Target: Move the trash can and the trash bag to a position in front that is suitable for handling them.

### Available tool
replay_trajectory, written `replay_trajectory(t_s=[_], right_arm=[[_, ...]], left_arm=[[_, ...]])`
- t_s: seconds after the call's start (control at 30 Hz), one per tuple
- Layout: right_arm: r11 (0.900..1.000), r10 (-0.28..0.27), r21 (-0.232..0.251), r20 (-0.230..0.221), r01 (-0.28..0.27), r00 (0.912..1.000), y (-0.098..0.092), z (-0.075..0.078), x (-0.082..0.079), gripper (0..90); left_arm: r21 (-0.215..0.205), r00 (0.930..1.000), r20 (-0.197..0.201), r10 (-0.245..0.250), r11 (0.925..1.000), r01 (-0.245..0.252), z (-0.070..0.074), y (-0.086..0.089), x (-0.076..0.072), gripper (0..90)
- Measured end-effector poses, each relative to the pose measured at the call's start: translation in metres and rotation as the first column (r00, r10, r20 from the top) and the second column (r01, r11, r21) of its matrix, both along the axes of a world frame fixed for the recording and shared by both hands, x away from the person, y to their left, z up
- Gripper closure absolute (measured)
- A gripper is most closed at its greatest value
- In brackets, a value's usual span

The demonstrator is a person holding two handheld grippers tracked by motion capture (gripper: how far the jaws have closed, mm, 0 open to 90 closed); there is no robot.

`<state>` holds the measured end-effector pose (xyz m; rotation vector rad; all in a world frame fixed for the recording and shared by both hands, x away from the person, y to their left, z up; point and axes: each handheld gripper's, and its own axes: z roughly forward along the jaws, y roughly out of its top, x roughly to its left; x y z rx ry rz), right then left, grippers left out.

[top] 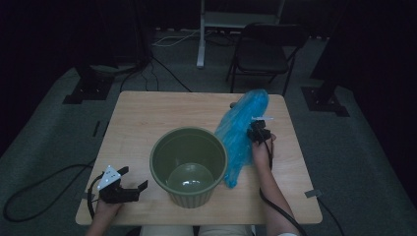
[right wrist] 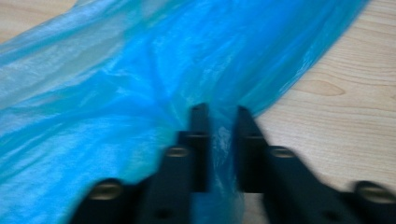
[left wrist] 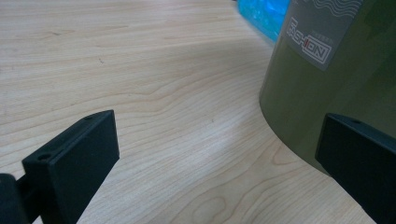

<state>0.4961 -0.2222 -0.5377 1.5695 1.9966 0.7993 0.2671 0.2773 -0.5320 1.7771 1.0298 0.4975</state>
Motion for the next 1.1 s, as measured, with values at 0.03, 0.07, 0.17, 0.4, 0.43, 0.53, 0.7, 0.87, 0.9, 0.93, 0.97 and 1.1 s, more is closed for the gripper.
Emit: replay_trajectory(t_s=[0.03, 0.07, 0.17, 0.4, 0.43, 0.53, 0.7, 0.87, 0.9, 0.93, 0.97, 1.1], right_arm=[[1.0, 0.001, 0.002, 0.0, -0.001, 1.0, 0.001, 0.001, -0.001, 89.5], [1.0, -0.004, 0.016, 0.01, 0.004, 0.9999, 0.001, 0.001, -0.003, 89.7], [0.994, -0.062, 0.099, 0.059, 0.056, 0.9963, -0.009, 0.008, -0.012, 89.9], [0.975, -0.106, 0.204, 0.082, 0.087, 0.9909, -0.043, 0.029, -0.044, 89.8], [0.972, -0.126, 0.208, 0.079, 0.107, 0.9889, -0.051, 0.03, -0.056, 89.8], [0.962, -0.168, 0.23, 0.089, 0.144, 0.9817, -0.069, 0.029, -0.082, 89.8], [0.962, -0.098, 0.256, 0.007, 0.093, 0.9952, -0.088, 0.026, -0.116, 61.7], [0.988, 0.027, 0.152, 0.005, -0.027, 0.9996, -0.071, 0.042, -0.146, 39.5], [0.983, 0.053, 0.173, 0.033, -0.058, 0.998, -0.068, 0.046, -0.148, 37.8], [0.983, 0.053, 0.173, 0.033, -0.058, 0.998, -0.068, 0.046, -0.148, 37.8], [0.966, 0.12, 0.221, 0.065, -0.131, 0.9907, -0.057, 0.051, -0.152, 33.4], [0.951, 0.236, 0.191, 0.07, -0.245, 0.9693, -0.027, 0.05, -0.145, 26.5]], left_arm=[[-0.001, 1.0, 0.001, -0.002, 1.0, 0.002, 0.0, 0.0, 0.0, 0.1], [-0.002, 1.0, 0.001, -0.006, 1.0, 0.006, 0.0, -0.001, 0.0, 0.2], [-0.002, 1.0, 0.0, -0.008, 1.0, 0.008, 0.0, -0.002, 0.0, 0.2], [-0.002, 0.9999, 0.006, -0.012, 0.9999, 0.012, 0.001, -0.003, 0.0, 0.2], [-0.001, 0.9999, 0.007, -0.012, 0.9999, 0.012, 0.001, -0.003, 0.0, 0.2], [-0.003, 0.9999, 0.008, -0.009, 1.0, 0.009, 0.002, -0.004, 0.0, 0.2], [-0.003, 0.9999, 0.01, -0.013, 0.9999, 0.013, 0.002, -0.007, 0.001, 0.2], [0.001, 0.9998, 0.006, -0.018, 0.9998, 0.018, 0.0, -0.009, 0.003, 0.2], [0.001, 0.9998, 0.006, -0.018, 0.9998, 0.018, 0.0, -0.009, 0.003, 0.1], [0.003, 0.9998, 0.009, -0.019, 0.9998, 0.019, 0.001, -0.009, 0.002, 0.1], [0.002, 0.9997, 0.012, -0.019, 0.9998, 0.019, 0.001, -0.01, 0.002, 0.2], [0.0, 0.9997, 0.016, -0.018, 0.9998, 0.018, 0.001, -0.008, 0.001, 0.1]])
